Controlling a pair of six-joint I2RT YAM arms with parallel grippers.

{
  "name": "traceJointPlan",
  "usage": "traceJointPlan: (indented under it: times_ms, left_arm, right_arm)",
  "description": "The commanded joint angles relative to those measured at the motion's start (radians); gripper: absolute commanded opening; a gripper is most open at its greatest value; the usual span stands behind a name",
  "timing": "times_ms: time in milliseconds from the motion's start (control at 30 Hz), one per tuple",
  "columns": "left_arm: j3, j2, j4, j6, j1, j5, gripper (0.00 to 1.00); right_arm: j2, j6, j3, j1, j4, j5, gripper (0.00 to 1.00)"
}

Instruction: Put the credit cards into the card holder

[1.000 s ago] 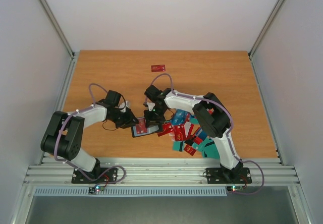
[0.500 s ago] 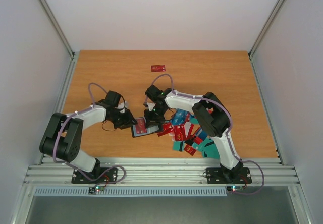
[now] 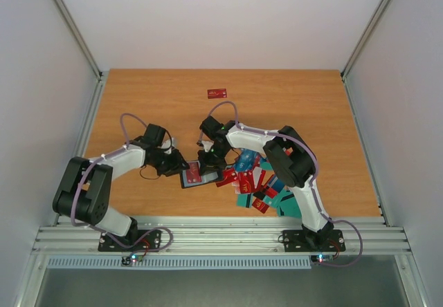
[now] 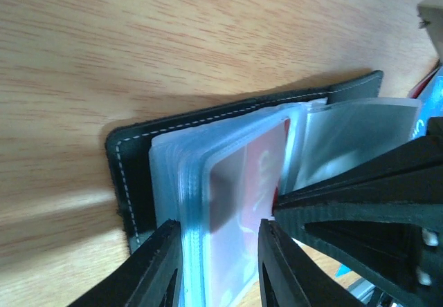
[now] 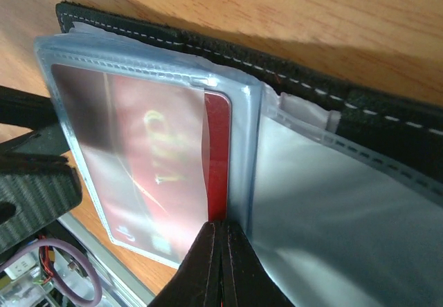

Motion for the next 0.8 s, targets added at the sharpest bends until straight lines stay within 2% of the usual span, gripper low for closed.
traceJointPlan:
  times_ms: [0,367,767]
  left_arm:
    - [-0.013,-0.043,0.036,-0.021,-0.012,0.03,0.32]
    - [0.0,-0.12,-0.069,-0.032,-0.023,-0.036,0.35]
    - [-0.018,-0.054,0.013,-0.06,-0.043,-0.012,0.36]
  right_arm:
    - [0.063,-0.017,-0.014,0.009,-0.024,0.035,0.01]
    - [0.068,-0.017,-0.009,0.005,-0.028,0.026,0.01]
    - [0.071,-0.017,-0.009,0.006,-0.03,0.019,0.01]
